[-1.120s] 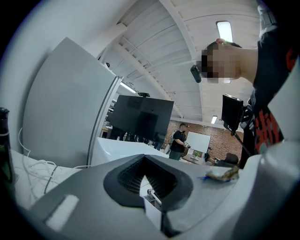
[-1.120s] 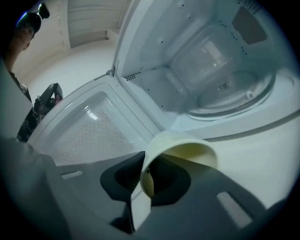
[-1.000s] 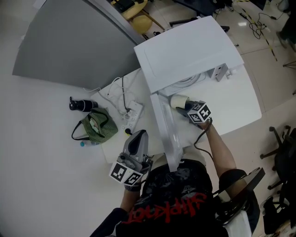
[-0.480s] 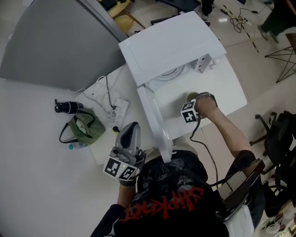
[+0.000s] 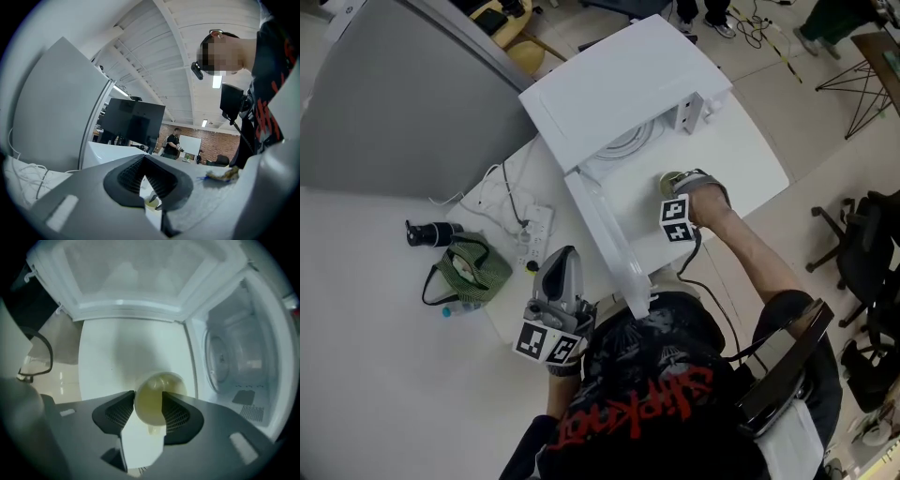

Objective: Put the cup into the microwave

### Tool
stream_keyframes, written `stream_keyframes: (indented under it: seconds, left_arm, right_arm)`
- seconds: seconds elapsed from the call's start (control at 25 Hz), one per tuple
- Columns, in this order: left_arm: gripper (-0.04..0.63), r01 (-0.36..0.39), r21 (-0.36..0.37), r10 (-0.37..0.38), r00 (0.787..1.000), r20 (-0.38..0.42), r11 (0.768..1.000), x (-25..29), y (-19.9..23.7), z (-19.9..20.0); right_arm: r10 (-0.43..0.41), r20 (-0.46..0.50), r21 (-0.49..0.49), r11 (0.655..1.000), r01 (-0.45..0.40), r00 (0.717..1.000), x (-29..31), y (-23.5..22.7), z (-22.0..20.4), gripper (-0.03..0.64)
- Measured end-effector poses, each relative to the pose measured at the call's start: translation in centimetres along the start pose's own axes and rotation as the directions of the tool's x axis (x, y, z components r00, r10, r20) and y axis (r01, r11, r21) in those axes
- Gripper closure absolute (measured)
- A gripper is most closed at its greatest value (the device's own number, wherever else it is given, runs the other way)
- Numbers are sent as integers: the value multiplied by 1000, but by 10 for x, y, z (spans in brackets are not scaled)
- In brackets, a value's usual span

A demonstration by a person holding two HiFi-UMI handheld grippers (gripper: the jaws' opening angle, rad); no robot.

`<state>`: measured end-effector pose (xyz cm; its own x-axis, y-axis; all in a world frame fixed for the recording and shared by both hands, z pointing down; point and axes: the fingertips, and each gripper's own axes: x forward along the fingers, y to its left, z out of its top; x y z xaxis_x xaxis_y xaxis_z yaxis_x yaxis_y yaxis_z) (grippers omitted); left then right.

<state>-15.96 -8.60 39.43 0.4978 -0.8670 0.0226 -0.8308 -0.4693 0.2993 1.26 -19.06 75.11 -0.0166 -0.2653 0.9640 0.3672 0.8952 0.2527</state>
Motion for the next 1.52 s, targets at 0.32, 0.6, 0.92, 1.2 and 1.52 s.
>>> stream_keyframes:
  seconds: [0.32,0.6,0.92,1.2,1.52]
  left_arm:
    - [591,4,-14,-4,1000,17,1000,-7,0,0]
    - [591,40,-14,-40,999,-15,999,-2,-8,-8]
    - [591,163,-36,-163,987,-13,986,13,-33,-11]
    - [591,217,-20,-217,976,15,976,20,-35,-6]
    - [591,135,-10,-135,990,-29,991,1,-13,-7]
  right_arm:
    - [-580,480,846,506,-170,659,-117,-34,-38,454]
    - [-727,396,846,52,-531,561,-70,30,-82,493]
    - [-727,421,842,92,-532,542,-100,50,-47,560]
    - [-681,397,902,165,-399,615,-91,41,-50,445]
    - [-549,373,927,257,-273,748,6,10,-1,186]
